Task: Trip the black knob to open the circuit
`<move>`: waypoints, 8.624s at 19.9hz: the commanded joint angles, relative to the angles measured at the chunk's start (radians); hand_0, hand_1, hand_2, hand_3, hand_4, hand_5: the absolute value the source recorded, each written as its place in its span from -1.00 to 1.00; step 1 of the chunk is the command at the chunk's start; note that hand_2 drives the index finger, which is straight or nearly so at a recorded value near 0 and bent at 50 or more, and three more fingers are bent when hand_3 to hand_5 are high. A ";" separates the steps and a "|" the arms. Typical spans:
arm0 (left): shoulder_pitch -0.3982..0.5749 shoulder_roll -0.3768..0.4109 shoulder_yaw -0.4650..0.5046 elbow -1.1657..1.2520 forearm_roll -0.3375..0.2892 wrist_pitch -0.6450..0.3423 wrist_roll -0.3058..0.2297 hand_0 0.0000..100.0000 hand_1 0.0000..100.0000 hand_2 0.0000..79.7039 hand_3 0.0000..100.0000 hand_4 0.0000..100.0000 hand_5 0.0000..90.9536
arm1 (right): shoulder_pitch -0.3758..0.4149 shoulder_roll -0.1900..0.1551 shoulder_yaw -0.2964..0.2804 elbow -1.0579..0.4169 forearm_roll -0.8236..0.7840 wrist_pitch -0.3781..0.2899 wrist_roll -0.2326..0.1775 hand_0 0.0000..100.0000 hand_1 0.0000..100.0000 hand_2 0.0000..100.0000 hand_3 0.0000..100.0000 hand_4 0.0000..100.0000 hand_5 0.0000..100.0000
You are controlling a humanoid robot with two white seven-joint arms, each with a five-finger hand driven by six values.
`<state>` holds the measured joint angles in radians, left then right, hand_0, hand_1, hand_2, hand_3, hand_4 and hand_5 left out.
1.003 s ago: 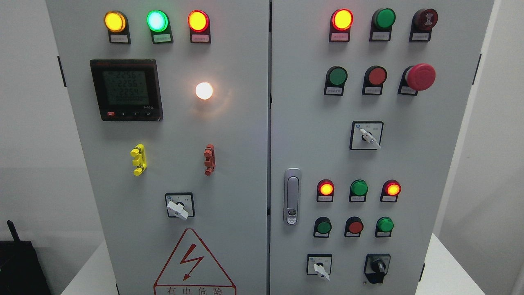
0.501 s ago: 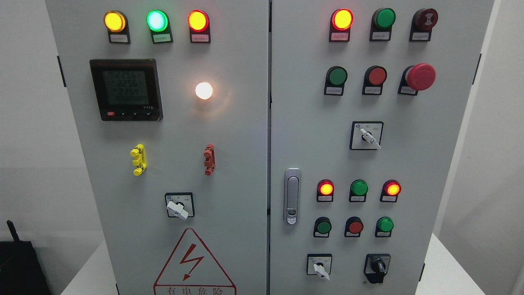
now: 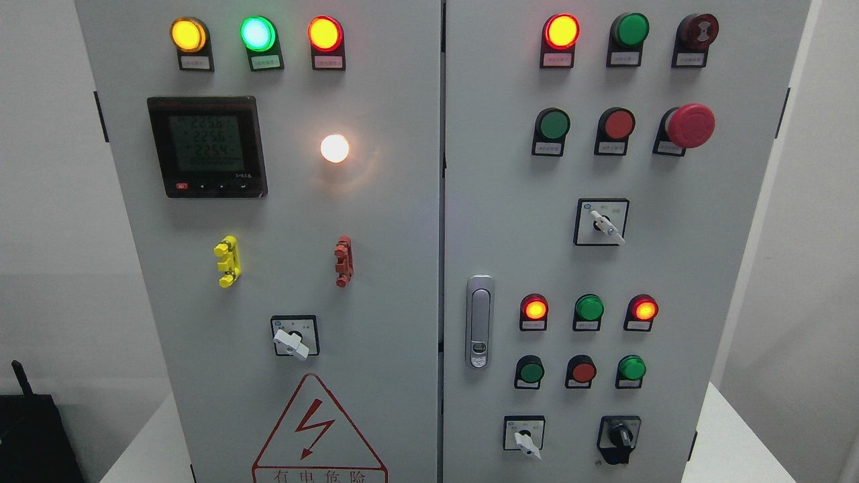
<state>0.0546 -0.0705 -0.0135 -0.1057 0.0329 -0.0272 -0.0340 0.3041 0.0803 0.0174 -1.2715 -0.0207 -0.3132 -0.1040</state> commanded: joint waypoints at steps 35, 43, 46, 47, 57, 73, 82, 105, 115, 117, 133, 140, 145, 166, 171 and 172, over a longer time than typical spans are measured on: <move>-0.002 -0.002 0.001 0.000 0.002 -0.002 0.000 -0.76 -0.22 -1.00 -1.00 -1.00 -1.00 | 0.026 0.002 0.041 -0.489 -0.054 0.066 -0.074 -1.00 -0.82 -1.00 1.00 1.00 1.00; -0.002 -0.002 0.001 0.000 0.002 0.000 0.000 -0.76 -0.22 -1.00 -1.00 -1.00 -1.00 | -0.017 0.001 0.049 -0.574 -0.061 0.149 -0.072 -1.00 -0.84 -1.00 1.00 1.00 1.00; -0.002 -0.002 0.001 0.000 0.002 -0.002 0.000 -0.76 -0.22 -1.00 -1.00 -1.00 -1.00 | -0.056 0.001 0.049 -0.589 -0.061 0.186 -0.072 -1.00 -0.85 -1.00 1.00 1.00 1.00; -0.002 -0.002 0.001 0.000 0.002 -0.002 0.000 -0.76 -0.22 -1.00 -1.00 -1.00 -1.00 | -0.063 0.001 0.049 -0.594 -0.062 0.192 -0.072 -1.00 -0.85 -1.00 1.00 1.00 1.00; -0.004 -0.002 0.001 0.000 0.002 0.000 0.000 -0.76 -0.22 -1.00 -1.00 -1.00 -1.00 | -0.132 -0.007 0.050 -0.632 -0.076 0.252 -0.072 -1.00 -0.86 -0.99 1.00 1.00 1.00; -0.002 -0.002 0.001 0.000 0.002 -0.002 0.000 -0.76 -0.22 -1.00 -1.00 -1.00 -1.00 | -0.212 -0.010 0.052 -0.617 -0.076 0.306 -0.069 -1.00 -0.87 -0.97 1.00 1.00 1.00; -0.002 -0.002 0.001 0.000 0.002 -0.002 0.000 -0.76 -0.22 -1.00 -1.00 -1.00 -1.00 | -0.227 -0.011 0.052 -0.592 -0.077 0.306 -0.069 -1.00 -0.87 -0.96 1.00 1.00 1.00; -0.002 -0.002 0.001 0.000 0.002 -0.002 0.000 -0.76 -0.22 -1.00 -1.00 -1.00 -1.00 | -0.241 -0.011 0.101 -0.594 -0.088 0.306 -0.074 -1.00 -0.86 -0.95 1.00 1.00 1.00; -0.002 -0.002 0.001 0.000 0.002 -0.002 0.000 -0.76 -0.22 -1.00 -1.00 -1.00 -1.00 | -0.254 -0.011 0.122 -0.597 -0.090 0.306 -0.085 -1.00 -0.86 -0.95 1.00 1.00 1.00; -0.002 -0.002 0.001 0.000 0.002 -0.002 0.000 -0.76 -0.22 -1.00 -1.00 -1.00 -1.00 | -0.254 -0.011 0.133 -0.597 -0.088 0.307 -0.086 -1.00 -0.86 -0.95 1.00 1.00 1.00; -0.002 -0.002 0.001 0.000 0.002 -0.002 0.000 -0.76 -0.22 -1.00 -1.00 -1.00 -1.00 | -0.254 -0.011 0.168 -0.606 -0.088 0.306 -0.086 -1.00 -0.86 -0.94 1.00 1.00 1.00; -0.002 -0.002 0.001 0.000 0.002 -0.002 0.000 -0.76 -0.22 -1.00 -1.00 -1.00 -1.00 | -0.254 -0.011 0.177 -0.615 -0.090 0.302 -0.086 -1.00 -0.86 -0.94 1.00 1.00 1.00; -0.002 -0.002 0.001 0.000 0.002 0.000 0.000 -0.76 -0.22 -1.00 -1.00 -1.00 -1.00 | -0.257 -0.011 0.179 -0.615 -0.090 0.301 -0.086 -1.00 -0.86 -0.94 1.00 1.00 1.00; -0.004 -0.002 0.001 0.000 0.002 -0.002 0.000 -0.76 -0.22 -1.00 -1.00 -1.00 -1.00 | -0.267 -0.013 0.191 -0.621 -0.091 0.296 -0.098 -1.00 -0.85 -0.93 1.00 1.00 1.00; -0.004 -0.002 0.001 0.000 0.002 -0.002 0.000 -0.76 -0.22 -1.00 -1.00 -1.00 -1.00 | -0.266 -0.027 0.190 -0.618 -0.091 0.296 -0.100 -1.00 -0.85 -0.93 1.00 1.00 1.00; -0.002 -0.002 0.001 0.000 0.002 -0.002 0.000 -0.76 -0.22 -1.00 -1.00 -1.00 -1.00 | -0.266 -0.027 0.188 -0.617 -0.091 0.296 -0.100 -1.00 -0.85 -0.93 1.00 1.00 1.00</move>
<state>0.0546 -0.0705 -0.0135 -0.1057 0.0329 -0.0272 -0.0340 0.0641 0.0545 0.1655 -1.8448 -0.1133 0.0014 -0.2348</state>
